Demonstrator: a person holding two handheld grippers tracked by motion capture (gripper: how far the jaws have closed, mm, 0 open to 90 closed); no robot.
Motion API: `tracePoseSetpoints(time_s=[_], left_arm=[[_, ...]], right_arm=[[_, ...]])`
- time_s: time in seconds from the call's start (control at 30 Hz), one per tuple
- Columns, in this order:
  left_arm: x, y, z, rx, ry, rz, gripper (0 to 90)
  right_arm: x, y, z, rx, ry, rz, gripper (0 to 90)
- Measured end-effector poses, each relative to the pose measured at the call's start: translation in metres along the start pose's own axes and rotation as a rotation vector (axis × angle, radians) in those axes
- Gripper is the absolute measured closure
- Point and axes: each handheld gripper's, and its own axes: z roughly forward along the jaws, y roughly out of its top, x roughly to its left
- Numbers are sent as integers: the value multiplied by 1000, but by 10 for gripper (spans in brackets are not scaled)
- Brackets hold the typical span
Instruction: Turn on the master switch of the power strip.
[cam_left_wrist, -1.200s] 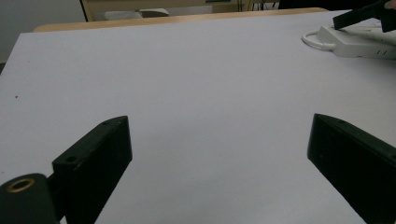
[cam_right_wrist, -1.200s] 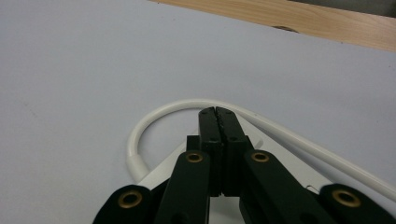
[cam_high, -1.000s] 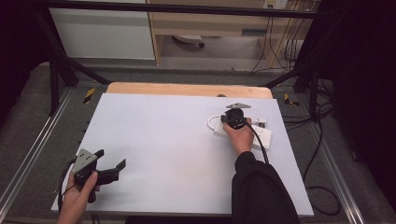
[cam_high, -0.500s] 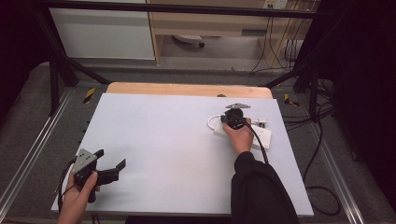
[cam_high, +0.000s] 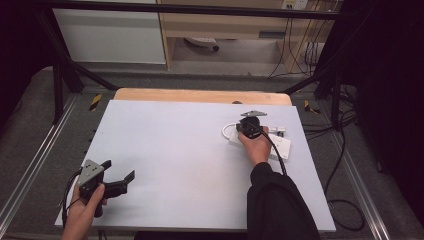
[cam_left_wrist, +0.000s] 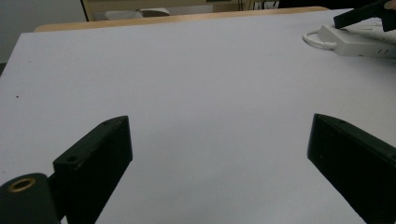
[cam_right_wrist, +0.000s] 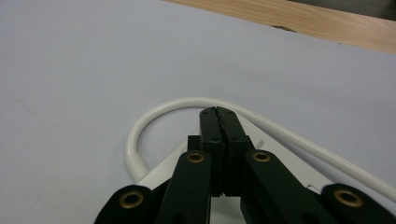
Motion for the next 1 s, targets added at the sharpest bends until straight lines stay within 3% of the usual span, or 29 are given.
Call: tracePoseSetpoints(time_s=[0.3,0.73,1.0], left_arm=[[0,0,0,0,2,-5,68],[1,0,-1,0,0,-6,67],[1,0,-1,-11,-3,-5,67]], right_arm=[[1,3,0,22,-5,-12,900],[1,3,-1,0,21,22,900],[-5,6,-10,-21,30,38,900]])
